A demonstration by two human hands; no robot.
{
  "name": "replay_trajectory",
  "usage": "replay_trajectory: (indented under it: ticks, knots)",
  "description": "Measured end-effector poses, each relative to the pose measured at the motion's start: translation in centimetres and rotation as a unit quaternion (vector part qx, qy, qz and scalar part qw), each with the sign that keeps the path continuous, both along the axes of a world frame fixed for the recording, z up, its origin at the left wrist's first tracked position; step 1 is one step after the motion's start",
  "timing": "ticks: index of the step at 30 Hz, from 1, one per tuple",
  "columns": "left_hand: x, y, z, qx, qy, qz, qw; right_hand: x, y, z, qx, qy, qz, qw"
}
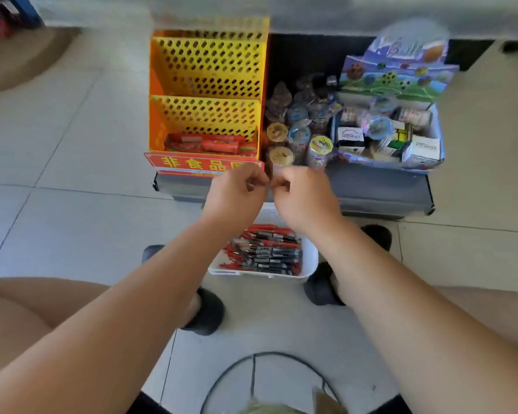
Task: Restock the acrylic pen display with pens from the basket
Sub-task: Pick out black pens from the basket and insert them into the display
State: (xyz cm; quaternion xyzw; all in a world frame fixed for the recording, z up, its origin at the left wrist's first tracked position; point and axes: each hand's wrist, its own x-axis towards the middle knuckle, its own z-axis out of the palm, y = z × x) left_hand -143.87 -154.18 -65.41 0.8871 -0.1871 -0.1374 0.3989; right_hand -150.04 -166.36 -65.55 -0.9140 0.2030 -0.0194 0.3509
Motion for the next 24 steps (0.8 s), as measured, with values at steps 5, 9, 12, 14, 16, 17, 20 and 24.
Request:
replay_trajectory:
  ticks: [5,9,12,14,16,17,20,24]
  knots:
    - [0.3,1.2,-5.0,0.047,0.07,0.009,0.996,-0.2,1.7,-4.7,0.012,0.064,-0.008,0.998]
    - [0.6,2.1,-8.6,0.079,0.097,-0.009,0.992,-0.1,2.5,-7.0,0.023,0.127,-0.002,0.992]
    - [1.0,2.3,-10.6,0.076,0.152,0.02,0.985,0.3,2.5,-8.6,0.064,0.157,-0.006,0.985]
    - [1.4,2.2,-11.8,0.079,0.202,0.043,0.975,0.9,2.6,-9.8,0.098,0.175,-0.015,0.98]
    - [1.8,2.0,-13.1,0.072,0.229,0.056,0.969,1.7,2.9,-10.9,0.119,0.192,-0.018,0.974]
    - [1.9,1.9,-13.6,0.064,0.241,0.064,0.966,2.0,3.0,-11.4,0.129,0.2,-0.016,0.971]
    - [2.2,1.8,-15.2,0.043,0.299,0.095,0.949,2.8,3.6,-13.5,0.145,0.225,-0.017,0.963]
    - [3.2,2.0,-17.3,0.04,0.369,0.164,0.914,2.9,4.3,-16.8,0.157,0.25,-0.051,0.954]
